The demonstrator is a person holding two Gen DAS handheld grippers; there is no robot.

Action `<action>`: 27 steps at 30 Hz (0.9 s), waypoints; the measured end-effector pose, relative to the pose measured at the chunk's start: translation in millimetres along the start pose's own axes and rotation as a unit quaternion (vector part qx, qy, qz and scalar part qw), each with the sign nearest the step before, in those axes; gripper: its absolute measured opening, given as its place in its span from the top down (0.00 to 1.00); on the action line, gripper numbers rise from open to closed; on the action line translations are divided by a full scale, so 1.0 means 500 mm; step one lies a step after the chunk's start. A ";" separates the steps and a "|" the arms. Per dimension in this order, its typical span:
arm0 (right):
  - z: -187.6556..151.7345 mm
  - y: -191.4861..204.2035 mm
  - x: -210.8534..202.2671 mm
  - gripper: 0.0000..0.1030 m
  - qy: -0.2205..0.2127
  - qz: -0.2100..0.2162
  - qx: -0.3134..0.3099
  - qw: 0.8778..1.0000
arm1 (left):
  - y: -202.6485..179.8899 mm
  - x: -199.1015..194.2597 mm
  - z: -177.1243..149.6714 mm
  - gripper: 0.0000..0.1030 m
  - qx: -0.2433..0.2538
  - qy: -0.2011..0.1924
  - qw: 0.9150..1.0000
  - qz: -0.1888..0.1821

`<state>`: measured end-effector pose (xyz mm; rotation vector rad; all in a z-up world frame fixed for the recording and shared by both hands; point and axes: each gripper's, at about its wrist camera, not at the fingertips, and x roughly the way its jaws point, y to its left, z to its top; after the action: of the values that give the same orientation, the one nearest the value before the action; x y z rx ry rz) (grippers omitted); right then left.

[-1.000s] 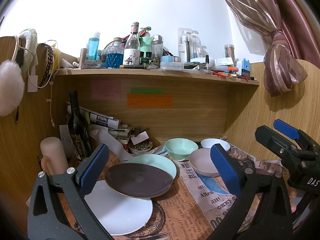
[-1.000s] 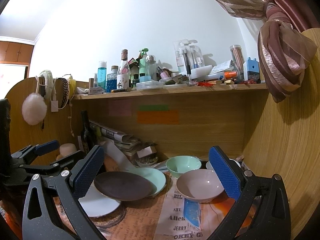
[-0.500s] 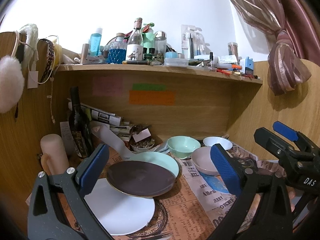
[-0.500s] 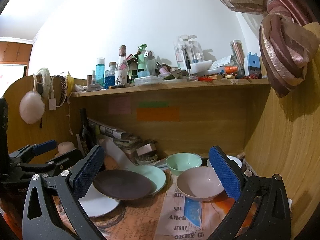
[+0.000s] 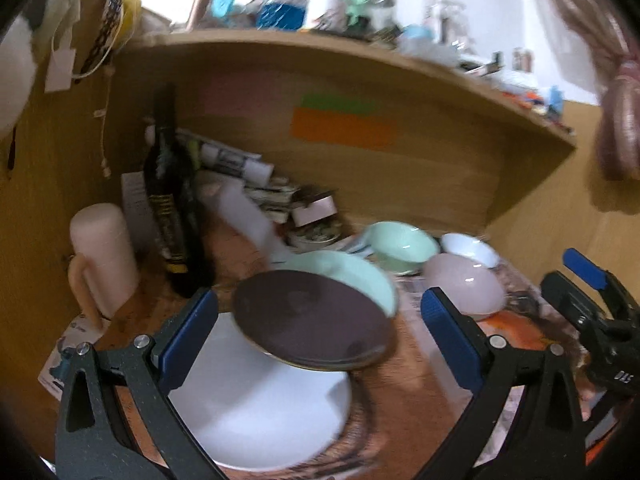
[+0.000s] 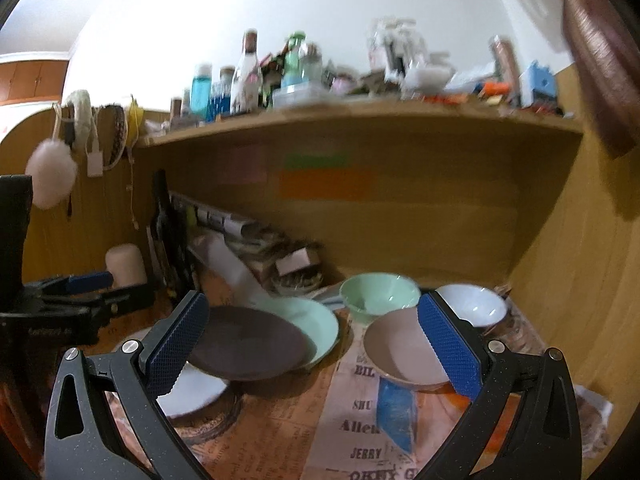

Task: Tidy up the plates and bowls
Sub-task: 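Lower the left tool and grasp the dark brown plate's rim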

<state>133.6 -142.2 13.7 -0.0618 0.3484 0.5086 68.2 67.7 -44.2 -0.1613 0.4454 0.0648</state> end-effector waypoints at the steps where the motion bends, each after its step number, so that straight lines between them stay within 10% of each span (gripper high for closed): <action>1: -0.004 0.001 0.013 0.00 0.008 0.002 0.000 1.000 | 0.009 0.012 0.000 0.00 -0.001 0.009 1.000 0.000; 7: -0.033 -0.005 0.103 0.01 0.072 0.020 0.014 0.997 | 0.072 0.099 0.005 0.02 -0.012 0.064 0.998 0.020; 22: -0.063 0.003 0.298 0.46 0.216 0.078 -0.008 0.973 | 0.144 0.236 -0.005 0.31 0.011 0.150 0.988 0.022; 24: -0.073 -0.003 0.323 0.50 0.235 0.080 -0.007 0.969 | 0.146 0.249 -0.005 0.53 0.015 0.160 0.987 0.017; 27: -0.088 -0.013 0.357 0.64 0.267 0.086 0.003 0.960 | 0.155 0.271 -0.014 0.55 0.013 0.179 0.984 0.012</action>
<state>268.6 -71.1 -88.5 -0.1647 0.8902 0.6615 179.6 146.4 -120.3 -0.1425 0.8072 0.0543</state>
